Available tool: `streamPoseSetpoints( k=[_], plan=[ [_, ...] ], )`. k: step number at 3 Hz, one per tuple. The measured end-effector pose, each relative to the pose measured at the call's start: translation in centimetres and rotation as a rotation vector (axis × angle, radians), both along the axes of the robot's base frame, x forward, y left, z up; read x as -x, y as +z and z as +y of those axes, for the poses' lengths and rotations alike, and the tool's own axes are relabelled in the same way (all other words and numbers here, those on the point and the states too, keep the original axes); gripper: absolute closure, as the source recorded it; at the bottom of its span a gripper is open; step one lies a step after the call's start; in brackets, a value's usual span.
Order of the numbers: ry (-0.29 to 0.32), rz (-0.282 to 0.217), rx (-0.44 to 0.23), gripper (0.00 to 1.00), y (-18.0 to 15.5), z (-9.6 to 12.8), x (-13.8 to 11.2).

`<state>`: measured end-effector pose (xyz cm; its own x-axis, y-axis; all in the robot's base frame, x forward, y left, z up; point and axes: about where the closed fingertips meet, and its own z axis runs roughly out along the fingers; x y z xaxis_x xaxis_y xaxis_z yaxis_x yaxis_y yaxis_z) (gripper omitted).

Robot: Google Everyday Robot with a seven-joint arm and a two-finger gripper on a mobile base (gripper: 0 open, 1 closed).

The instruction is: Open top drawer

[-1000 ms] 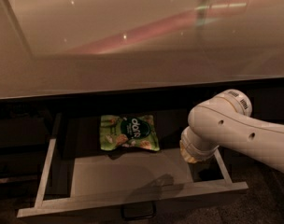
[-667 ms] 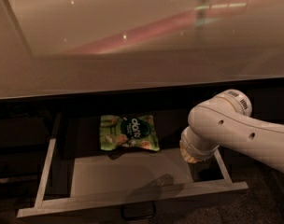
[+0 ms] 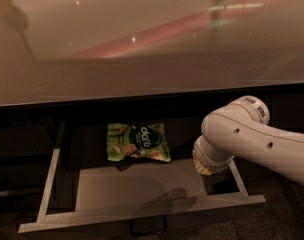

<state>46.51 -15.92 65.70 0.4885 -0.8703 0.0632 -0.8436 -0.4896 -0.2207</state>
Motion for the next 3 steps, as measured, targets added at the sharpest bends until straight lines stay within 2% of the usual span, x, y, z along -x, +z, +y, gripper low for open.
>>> streamPoseSetpoints(
  k=[1, 2, 3],
  plan=[
    [0.000, 0.000, 0.000, 0.12, 0.00, 0.00, 0.00],
    [0.000, 0.000, 0.000, 0.00, 0.01, 0.00, 0.00],
    [0.002, -0.012, -0.002, 0.00, 0.82, 0.14, 0.03]
  ],
)
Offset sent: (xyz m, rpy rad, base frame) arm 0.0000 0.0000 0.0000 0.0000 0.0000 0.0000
